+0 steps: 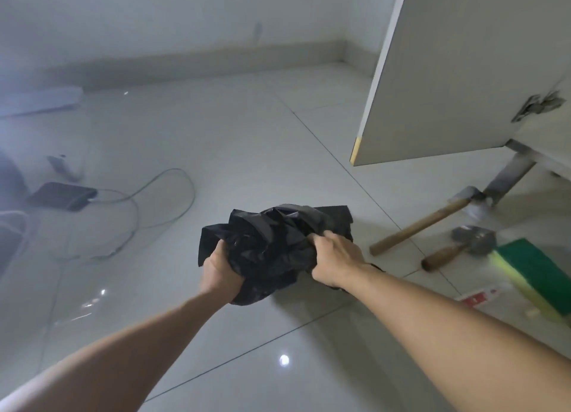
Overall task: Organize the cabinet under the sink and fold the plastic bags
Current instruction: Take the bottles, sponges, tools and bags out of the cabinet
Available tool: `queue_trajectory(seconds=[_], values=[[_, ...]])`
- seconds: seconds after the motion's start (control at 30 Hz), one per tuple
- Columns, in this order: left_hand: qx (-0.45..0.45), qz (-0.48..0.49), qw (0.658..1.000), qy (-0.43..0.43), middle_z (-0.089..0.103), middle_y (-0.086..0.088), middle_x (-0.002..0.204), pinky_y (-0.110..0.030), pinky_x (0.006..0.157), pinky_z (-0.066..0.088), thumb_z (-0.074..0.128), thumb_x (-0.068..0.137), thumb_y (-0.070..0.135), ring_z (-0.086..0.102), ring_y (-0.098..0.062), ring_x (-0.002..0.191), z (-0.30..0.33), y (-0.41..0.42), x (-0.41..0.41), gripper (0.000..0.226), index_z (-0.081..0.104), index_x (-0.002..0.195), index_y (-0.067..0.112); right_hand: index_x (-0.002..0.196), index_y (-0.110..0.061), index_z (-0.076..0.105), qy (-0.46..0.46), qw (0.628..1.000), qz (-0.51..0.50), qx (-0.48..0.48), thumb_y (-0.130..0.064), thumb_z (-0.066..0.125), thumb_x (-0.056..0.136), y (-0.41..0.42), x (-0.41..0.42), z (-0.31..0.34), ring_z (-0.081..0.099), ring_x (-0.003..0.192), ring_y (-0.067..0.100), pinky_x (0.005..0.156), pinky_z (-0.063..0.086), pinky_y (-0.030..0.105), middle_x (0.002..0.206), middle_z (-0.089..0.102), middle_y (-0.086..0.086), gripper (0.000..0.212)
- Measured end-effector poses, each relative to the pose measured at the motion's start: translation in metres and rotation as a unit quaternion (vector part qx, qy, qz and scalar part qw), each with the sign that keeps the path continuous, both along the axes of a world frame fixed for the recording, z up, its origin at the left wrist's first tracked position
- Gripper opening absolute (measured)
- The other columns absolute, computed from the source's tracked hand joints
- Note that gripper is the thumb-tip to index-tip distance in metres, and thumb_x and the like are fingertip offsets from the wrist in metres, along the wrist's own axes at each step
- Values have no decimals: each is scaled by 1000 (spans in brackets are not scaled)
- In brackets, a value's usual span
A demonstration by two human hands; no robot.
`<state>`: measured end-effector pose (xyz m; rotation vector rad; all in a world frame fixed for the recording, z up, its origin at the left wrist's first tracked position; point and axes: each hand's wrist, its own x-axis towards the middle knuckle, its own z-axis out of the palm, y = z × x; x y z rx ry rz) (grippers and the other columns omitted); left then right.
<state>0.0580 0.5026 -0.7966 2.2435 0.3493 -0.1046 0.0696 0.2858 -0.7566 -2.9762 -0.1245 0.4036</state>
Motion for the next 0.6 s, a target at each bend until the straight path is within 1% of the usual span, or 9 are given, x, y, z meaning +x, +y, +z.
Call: queue_trajectory(seconds=[0.07,0.13,0.2,0.27,0.37,0.43,0.5,0.6], values=[[26,-10,999,39,61,3,98,-36,78,49,59,79,33,59,-25,93,-13,16,0,34,49,110,24,142,-27,38,19,1000,3,-1,-21,65,81,12,2,-20,48,118,30,86,48,36,137,42,4,67],[57,-22,995,76,59,-2,105,-43,85,51,56,72,42,57,-27,99,-27,31,3,46,49,113,23,145,-29,31,38,999,1,5,-28,70,80,19,3,-38,43,122,30,91,48,38,143,33,4,76],[110,-35,987,115,56,-8,114,-45,90,49,57,73,41,53,-32,106,-38,39,4,54,46,121,19,147,-30,28,48,999,-3,9,-30,72,80,21,3,-50,42,123,30,93,49,39,144,31,4,80],[150,-45,979,129,53,-12,121,-45,93,45,61,78,40,47,-35,113,-38,40,3,59,42,129,17,148,-33,25,51,999,-2,16,-31,72,80,20,4,-56,41,125,30,95,49,40,145,30,4,83],[133,-37,983,121,49,-14,126,-45,98,43,72,74,44,44,-36,118,-39,41,4,73,40,132,14,150,-37,19,74,997,6,34,-45,76,74,12,4,-53,36,133,33,100,47,45,152,24,6,96],[112,-30,986,119,47,-12,125,-45,98,44,80,64,53,47,-33,118,-32,45,6,88,38,132,15,152,-39,13,89,995,18,43,-52,77,69,6,3,-46,31,139,34,103,45,48,157,19,5,106],[94,-30,988,120,48,-7,123,-43,96,47,86,51,60,49,-29,115,-21,52,10,108,34,136,20,153,-40,11,93,994,30,51,-57,78,65,-2,3,-36,29,142,33,106,42,49,159,17,3,112],[113,-65,981,147,49,-1,121,-41,93,52,87,20,71,52,-23,113,-4,65,19,135,31,136,31,154,-38,12,96,992,41,72,-59,81,62,-15,6,-22,28,145,26,112,37,45,161,17,-1,117]])
